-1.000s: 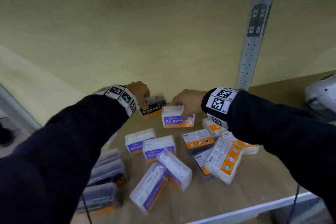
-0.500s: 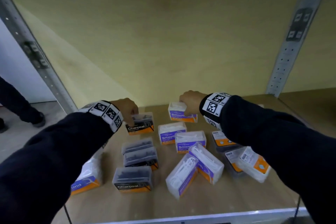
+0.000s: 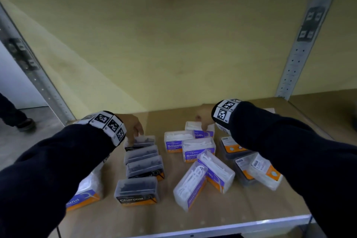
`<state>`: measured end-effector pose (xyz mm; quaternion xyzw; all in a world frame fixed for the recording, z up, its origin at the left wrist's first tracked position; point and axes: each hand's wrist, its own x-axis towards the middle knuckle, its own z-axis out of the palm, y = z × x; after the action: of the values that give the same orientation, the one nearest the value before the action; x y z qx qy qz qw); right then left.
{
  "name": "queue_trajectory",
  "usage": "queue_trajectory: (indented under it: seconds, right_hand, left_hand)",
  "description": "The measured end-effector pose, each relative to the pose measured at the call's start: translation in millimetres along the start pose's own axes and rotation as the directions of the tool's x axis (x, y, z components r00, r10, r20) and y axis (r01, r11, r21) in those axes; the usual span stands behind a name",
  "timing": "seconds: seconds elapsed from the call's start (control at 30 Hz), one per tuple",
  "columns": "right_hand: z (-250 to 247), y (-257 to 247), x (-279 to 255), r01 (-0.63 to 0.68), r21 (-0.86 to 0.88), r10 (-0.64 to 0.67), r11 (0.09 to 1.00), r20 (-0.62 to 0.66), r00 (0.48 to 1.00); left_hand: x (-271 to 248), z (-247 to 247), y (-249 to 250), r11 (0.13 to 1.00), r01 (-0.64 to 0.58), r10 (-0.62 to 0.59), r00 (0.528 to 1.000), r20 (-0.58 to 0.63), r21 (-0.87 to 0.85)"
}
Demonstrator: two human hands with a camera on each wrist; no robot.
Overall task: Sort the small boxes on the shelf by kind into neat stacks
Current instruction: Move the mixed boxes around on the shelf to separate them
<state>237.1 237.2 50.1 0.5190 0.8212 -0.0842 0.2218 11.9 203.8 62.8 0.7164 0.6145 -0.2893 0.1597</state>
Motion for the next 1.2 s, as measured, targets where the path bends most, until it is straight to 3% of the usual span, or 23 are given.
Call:
queue_trajectory:
  seconds: [0.13, 0.4, 0.57, 0.87, 1.0, 1.1, 1.2]
  right_hand:
    - [-7.1, 29.2, -22.4, 0.033, 0.150, -0.010, 0.988, -0.152, 0.988]
    - [11.0, 115.1, -67.7, -0.114, 0.276, 0.174, 0.954, -0.205, 0.963]
    - [32.4, 154.5, -75.9, -0.213, 0.241, 0.259, 0.947, -0.179, 0.949]
    - [66.5, 183.6, -62.1, -0.274, 0.114, 0.291, 0.955, -0.189, 0.938]
    - [81.5, 201.5, -19.2, -0.351, 0.069, 0.357, 0.934, -0.120, 0.926]
    - [161.4, 303.6, 149.3, -0.391, 0.150, 0.398, 0.908, -0.021, 0.917]
    - [169.2, 318.3, 187.7, -0.401, 0.232, 0.388, 0.886, 0.100, 0.916]
  left_hand:
    - [-5.1, -17.6, 22.9, 0.999, -0.045, 0.046, 0.995, -0.086, 0.018]
    - [-1.8, -57.1, 122.3, 0.958, -0.282, 0.287, 0.916, -0.281, 0.061]
    - [14.2, -64.7, 188.5, 0.919, -0.364, 0.390, 0.894, -0.219, 0.150]
    - [66.0, -47.2, 246.4, 0.929, -0.314, 0.328, 0.944, -0.044, 0.198]
    - [77.5, -38.5, 248.4, 0.935, -0.262, 0.272, 0.962, -0.011, 0.240]
    - [73.2, -41.4, 254.6, 0.936, -0.299, 0.295, 0.954, 0.047, 0.188]
    - [68.7, -44.8, 260.6, 0.915, -0.329, 0.320, 0.944, 0.076, 0.232]
